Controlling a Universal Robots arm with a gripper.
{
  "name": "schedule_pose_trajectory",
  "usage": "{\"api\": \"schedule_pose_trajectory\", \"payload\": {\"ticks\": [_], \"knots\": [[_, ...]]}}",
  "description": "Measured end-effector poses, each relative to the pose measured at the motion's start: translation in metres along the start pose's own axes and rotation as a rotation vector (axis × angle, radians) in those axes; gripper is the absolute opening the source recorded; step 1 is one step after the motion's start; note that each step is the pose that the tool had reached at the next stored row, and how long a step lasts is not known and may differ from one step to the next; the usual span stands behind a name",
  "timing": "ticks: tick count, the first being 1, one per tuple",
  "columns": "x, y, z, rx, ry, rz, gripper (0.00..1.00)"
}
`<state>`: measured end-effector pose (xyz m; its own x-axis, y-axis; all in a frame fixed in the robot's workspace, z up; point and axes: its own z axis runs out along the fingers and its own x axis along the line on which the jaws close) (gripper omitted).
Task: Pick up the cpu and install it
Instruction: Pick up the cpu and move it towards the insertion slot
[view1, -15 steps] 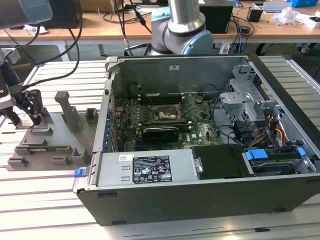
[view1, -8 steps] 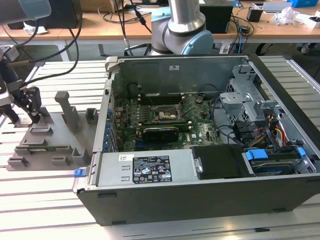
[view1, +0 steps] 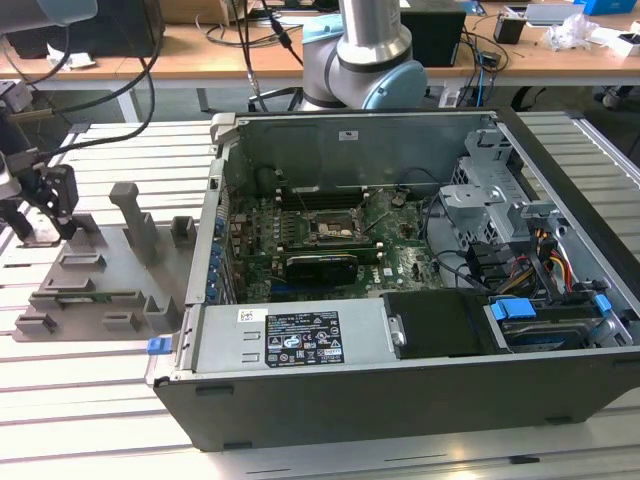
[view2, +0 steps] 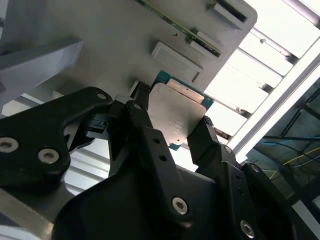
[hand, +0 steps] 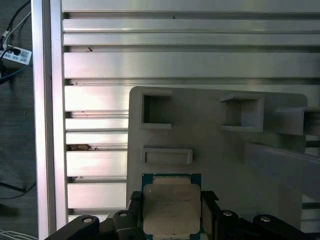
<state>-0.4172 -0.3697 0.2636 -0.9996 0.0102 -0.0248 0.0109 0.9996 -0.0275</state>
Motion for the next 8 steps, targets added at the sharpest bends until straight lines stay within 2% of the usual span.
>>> {"api": "schedule_pose_trajectory", "payload": {"ticks": [8], "knots": [[-0.0003, -0.0004, -0.0132, 0.0000, 0.0000, 0.000, 0.55]]}}
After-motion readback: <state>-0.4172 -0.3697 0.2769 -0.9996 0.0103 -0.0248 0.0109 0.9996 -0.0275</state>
